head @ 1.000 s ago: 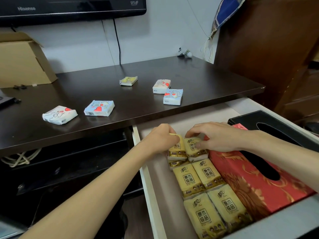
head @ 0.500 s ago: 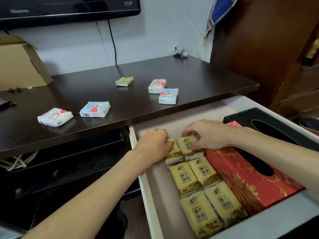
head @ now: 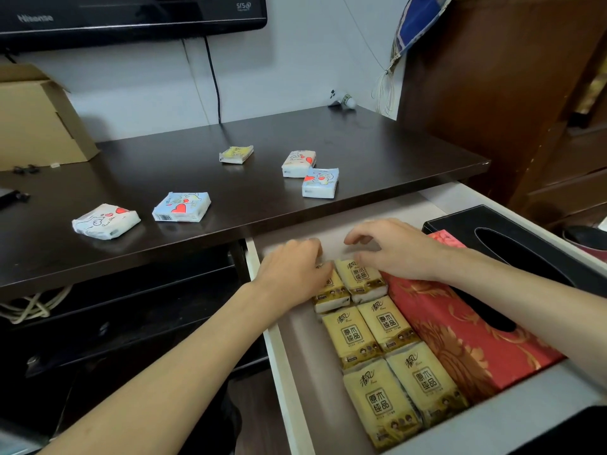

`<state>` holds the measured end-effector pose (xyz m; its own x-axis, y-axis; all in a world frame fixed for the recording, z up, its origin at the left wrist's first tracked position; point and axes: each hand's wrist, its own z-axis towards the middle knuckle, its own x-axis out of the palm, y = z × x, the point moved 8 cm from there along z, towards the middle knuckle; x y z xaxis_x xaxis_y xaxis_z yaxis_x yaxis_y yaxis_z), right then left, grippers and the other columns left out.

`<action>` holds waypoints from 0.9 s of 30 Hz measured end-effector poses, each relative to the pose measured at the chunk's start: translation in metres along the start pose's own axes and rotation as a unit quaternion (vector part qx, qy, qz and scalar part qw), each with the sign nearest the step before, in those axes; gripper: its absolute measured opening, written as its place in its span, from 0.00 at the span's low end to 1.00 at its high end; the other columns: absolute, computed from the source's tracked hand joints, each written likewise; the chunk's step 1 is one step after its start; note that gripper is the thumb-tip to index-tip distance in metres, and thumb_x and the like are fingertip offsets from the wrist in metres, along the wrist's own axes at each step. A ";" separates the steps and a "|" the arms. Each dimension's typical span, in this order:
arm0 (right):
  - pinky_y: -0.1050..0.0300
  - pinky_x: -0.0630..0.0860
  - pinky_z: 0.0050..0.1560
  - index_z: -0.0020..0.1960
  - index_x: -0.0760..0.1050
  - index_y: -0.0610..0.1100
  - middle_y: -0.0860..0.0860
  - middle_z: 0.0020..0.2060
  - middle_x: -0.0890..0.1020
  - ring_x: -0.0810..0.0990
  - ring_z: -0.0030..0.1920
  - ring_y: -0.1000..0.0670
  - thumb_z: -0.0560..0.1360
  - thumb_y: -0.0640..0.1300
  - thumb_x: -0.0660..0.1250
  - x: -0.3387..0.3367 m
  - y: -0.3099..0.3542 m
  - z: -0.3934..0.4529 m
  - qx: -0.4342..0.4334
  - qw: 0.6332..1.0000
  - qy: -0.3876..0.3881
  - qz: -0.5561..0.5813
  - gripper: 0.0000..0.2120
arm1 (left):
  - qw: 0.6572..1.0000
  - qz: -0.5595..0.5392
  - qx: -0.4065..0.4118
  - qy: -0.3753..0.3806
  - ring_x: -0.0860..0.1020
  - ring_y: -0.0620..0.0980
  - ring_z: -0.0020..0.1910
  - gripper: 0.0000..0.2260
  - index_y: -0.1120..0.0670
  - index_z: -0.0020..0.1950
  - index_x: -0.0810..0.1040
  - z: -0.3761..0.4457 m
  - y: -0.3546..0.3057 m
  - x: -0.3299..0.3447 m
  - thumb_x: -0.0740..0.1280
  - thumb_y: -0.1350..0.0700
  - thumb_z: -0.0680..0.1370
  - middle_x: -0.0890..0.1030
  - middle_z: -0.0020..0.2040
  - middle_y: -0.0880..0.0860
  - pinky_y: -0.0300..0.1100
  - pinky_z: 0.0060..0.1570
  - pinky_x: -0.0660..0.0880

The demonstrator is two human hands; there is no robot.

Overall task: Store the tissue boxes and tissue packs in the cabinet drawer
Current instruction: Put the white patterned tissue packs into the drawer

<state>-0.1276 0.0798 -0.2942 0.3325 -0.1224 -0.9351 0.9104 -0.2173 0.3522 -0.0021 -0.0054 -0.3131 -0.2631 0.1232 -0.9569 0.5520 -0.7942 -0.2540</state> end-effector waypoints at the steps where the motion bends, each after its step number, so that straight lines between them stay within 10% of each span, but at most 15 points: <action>1: 0.47 0.77 0.61 0.64 0.80 0.51 0.56 0.58 0.83 0.80 0.60 0.54 0.79 0.48 0.68 -0.004 0.002 -0.001 -0.004 0.999 -0.023 0.024 0.14 | 1.000 -0.010 -0.005 -0.001 0.79 0.54 0.48 0.15 0.51 0.54 0.78 -0.001 0.001 -0.005 0.62 0.42 0.77 0.82 0.50 0.50 0.49 0.47 0.78; 13: 0.47 0.81 0.56 0.46 0.85 0.50 0.47 0.41 0.87 0.85 0.46 0.44 0.76 0.40 0.71 -0.061 0.069 0.070 -0.033 0.950 -0.157 0.268 0.06 | 0.969 -0.095 -0.098 -0.204 0.80 0.42 0.42 0.08 0.44 0.44 0.81 -0.029 0.099 -0.144 0.63 0.47 0.75 0.82 0.40 0.40 0.44 0.45 0.76; 18: 0.53 0.76 0.59 0.50 0.84 0.54 0.57 0.45 0.85 0.82 0.49 0.55 0.78 0.45 0.68 -0.048 0.108 0.146 -0.021 0.962 -0.128 0.241 0.07 | 0.965 -0.066 -0.160 -0.194 0.80 0.45 0.45 0.04 0.44 0.46 0.81 -0.041 0.168 -0.171 0.65 0.50 0.76 0.81 0.45 0.42 0.50 0.49 0.77; 27: 0.45 0.70 0.68 0.71 0.75 0.43 0.41 0.70 0.71 0.69 0.71 0.38 0.76 0.47 0.70 -0.008 0.131 0.290 0.033 0.994 -0.081 0.073 0.24 | 0.958 0.009 -0.269 -0.103 0.69 0.50 0.64 0.26 0.48 0.64 0.73 -0.065 0.256 -0.170 0.72 0.39 0.70 0.71 0.64 0.49 0.53 0.59 0.73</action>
<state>-0.0823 -0.2290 -0.2294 0.4106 -0.3098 -0.8576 0.8355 -0.2489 0.4899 0.2352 -0.1910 -0.2248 -0.3695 -0.0517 -0.9278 0.8710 -0.3673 -0.3264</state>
